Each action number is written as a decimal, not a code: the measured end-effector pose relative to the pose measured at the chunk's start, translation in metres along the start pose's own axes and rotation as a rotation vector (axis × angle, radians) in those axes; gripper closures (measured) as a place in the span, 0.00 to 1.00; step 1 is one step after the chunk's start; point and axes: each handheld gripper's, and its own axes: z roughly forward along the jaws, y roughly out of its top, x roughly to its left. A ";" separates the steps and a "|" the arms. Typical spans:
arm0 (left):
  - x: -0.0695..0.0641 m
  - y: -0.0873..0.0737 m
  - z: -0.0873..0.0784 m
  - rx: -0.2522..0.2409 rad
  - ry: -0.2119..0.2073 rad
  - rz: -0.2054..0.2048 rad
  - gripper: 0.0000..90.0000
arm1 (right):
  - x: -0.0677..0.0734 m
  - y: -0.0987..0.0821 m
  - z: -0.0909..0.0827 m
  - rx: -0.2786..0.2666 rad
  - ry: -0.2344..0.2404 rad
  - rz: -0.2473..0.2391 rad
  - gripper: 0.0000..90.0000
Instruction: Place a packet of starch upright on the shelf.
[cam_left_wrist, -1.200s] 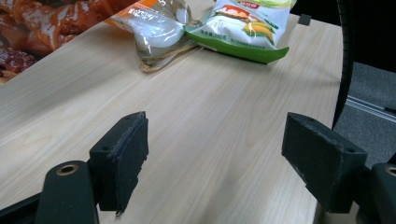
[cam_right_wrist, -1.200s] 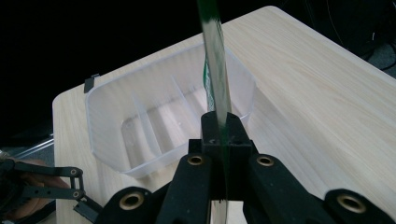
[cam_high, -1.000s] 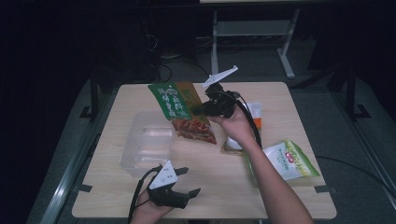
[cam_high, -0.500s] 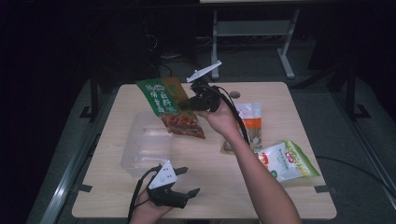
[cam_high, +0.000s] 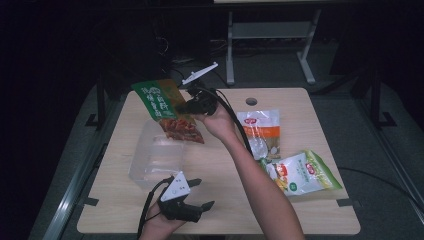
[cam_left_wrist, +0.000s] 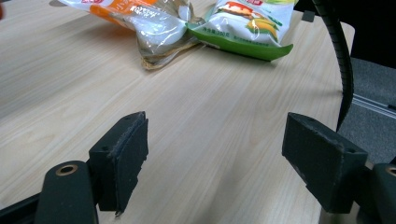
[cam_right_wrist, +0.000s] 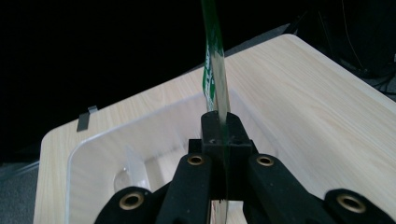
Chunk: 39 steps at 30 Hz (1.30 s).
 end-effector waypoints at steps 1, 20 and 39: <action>0.000 0.000 0.000 0.000 0.000 0.000 0.25 | 0.000 0.000 0.000 0.000 0.000 0.000 1.00; 0.001 -0.001 0.001 0.009 0.001 0.007 0.25 | -0.002 0.004 0.049 -0.024 0.038 0.020 1.00; 0.001 -0.002 -0.001 0.001 0.009 0.000 0.25 | -0.011 -0.018 0.068 -0.037 0.014 0.075 1.00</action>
